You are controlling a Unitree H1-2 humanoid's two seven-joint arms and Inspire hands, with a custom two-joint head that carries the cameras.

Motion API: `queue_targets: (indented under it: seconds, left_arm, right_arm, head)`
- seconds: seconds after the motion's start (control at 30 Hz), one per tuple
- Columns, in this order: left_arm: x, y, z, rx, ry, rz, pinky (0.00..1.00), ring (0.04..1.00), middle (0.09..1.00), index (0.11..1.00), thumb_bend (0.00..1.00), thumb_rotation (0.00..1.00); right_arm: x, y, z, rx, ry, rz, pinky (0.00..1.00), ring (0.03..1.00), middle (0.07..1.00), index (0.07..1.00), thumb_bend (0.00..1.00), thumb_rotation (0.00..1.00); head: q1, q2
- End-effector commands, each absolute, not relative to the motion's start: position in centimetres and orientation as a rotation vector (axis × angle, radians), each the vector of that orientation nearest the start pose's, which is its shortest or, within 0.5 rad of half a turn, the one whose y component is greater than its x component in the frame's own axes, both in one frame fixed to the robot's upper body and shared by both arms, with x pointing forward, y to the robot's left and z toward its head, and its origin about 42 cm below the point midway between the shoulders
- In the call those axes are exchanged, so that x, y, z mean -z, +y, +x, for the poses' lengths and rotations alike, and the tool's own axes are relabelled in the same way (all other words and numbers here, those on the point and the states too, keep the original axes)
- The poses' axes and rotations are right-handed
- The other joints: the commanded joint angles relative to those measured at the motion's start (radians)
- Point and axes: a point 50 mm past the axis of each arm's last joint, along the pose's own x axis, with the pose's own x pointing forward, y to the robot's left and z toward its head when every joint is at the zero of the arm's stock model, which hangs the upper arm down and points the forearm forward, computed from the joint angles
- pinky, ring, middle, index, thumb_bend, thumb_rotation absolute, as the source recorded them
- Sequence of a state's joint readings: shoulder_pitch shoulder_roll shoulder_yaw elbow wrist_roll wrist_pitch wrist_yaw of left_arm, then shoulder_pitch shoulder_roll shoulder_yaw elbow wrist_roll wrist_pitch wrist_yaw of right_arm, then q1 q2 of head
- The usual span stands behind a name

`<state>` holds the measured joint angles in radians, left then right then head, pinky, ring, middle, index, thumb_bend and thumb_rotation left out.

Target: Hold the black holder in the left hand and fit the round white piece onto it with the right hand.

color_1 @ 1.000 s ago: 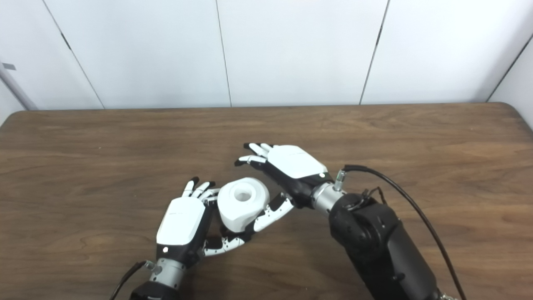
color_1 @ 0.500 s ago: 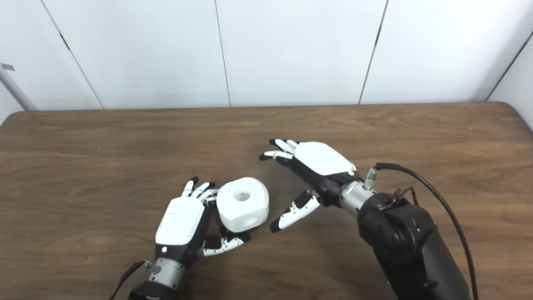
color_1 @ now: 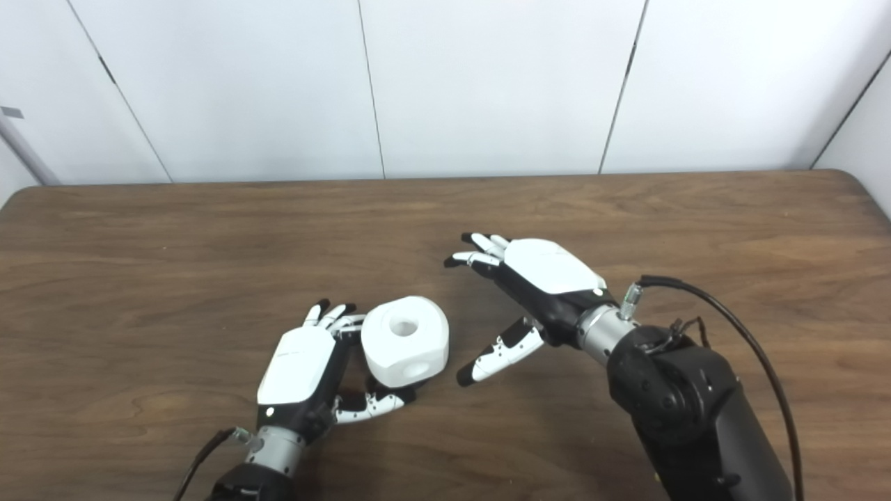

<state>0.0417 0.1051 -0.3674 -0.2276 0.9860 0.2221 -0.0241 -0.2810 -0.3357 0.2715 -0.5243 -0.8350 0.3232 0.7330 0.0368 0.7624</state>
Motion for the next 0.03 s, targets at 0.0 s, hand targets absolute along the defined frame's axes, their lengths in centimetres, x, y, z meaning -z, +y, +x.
queue_targets:
  seconds: [0.0]
  left_arm:
    - [-12.91,15.59,25.19,0.183,-0.08,1.053,1.0,0.914,0.806,0.6,0.86,0.16]
  right_arm:
    - [-27.51,-19.79,30.74,-0.482,-0.247,-1.211,1.0,1.0,1.0,0.887,1.0,0.45]
  head:
    - [0.001,-0.001]
